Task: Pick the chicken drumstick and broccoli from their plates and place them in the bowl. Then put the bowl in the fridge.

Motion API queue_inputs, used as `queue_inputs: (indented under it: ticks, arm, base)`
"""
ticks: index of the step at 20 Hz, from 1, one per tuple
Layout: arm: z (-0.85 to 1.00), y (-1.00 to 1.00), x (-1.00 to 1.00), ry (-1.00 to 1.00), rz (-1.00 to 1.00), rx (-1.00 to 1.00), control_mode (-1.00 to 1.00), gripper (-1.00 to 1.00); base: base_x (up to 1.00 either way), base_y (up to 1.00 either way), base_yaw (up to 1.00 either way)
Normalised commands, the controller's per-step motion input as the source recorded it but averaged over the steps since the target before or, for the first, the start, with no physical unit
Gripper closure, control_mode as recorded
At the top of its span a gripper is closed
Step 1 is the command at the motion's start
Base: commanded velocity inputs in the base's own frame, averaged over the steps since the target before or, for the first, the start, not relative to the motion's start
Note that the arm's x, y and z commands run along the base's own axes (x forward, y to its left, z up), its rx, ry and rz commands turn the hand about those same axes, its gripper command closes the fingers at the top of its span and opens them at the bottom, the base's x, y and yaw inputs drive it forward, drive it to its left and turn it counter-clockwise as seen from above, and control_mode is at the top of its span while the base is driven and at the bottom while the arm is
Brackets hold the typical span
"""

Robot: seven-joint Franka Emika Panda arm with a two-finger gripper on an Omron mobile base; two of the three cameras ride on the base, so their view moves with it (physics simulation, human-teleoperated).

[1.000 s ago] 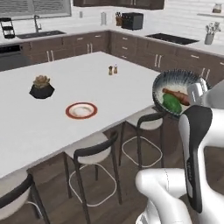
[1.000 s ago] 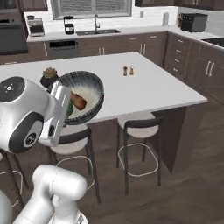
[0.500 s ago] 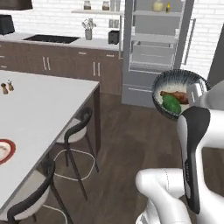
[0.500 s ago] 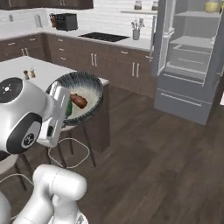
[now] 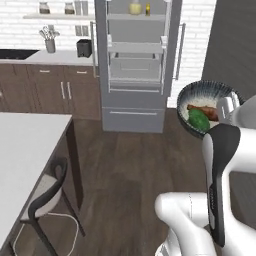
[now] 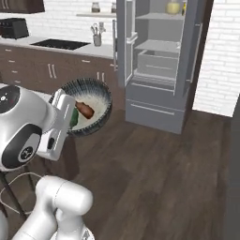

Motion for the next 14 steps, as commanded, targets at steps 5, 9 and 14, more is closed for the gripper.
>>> queue_inputs:
  ticks: [5,9,14]
  arm:
    - [0.00,0.00,0.00,0.00,0.00,0.00,1.00,1.00]
    - [0.00,0.00,0.00,0.00,0.00,0.00,1.00,1.00]
    - [0.00,0.00,0.00,0.00,0.00,0.00,1.00,1.00]
  base:
    - [1.00,0.00,-0.19]
    - [1.00,0.22,-0.23]
    - [1.00,0.42,-0.19]
